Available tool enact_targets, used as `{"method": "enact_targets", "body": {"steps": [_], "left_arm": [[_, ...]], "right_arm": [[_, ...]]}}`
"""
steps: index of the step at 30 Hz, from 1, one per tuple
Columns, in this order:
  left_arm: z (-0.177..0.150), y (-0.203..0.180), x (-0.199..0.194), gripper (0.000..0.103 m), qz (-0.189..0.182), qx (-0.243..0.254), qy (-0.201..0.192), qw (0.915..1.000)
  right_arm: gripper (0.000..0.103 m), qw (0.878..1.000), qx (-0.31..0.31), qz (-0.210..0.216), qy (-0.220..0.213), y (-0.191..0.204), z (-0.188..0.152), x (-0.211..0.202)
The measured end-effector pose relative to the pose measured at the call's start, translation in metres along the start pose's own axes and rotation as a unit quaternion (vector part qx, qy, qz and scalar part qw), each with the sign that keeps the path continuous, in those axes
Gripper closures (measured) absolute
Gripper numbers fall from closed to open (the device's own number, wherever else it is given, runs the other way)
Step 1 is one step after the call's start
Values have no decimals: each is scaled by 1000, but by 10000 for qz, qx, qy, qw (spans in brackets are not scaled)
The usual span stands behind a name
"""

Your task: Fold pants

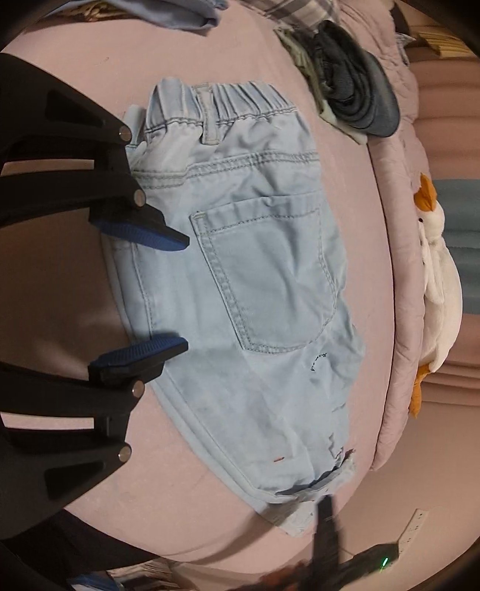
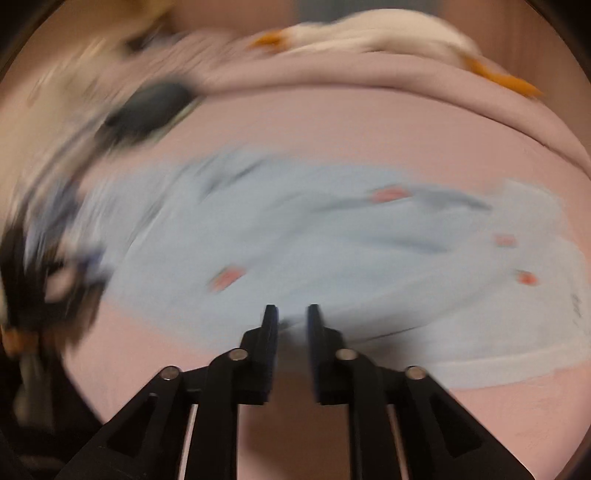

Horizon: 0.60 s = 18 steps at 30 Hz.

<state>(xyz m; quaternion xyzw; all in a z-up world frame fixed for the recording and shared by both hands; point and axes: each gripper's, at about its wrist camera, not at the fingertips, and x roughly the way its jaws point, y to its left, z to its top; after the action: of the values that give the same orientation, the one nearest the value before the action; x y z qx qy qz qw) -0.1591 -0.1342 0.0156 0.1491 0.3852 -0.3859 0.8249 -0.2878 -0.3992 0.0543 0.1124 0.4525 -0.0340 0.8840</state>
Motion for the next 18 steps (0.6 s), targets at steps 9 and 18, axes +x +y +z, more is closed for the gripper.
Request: {"method": "enact_targets", "body": {"steps": [9, 18], "left_arm": [[1, -3, 7, 44, 50, -189, -8, 9998], [4, 1, 7, 43, -60, -260, 25, 9996]], "right_arm": [[61, 9664, 2123, -1447, -23, -149, 103, 42], [98, 9541, 2179, -2053, 90, -185, 103, 52]]}}
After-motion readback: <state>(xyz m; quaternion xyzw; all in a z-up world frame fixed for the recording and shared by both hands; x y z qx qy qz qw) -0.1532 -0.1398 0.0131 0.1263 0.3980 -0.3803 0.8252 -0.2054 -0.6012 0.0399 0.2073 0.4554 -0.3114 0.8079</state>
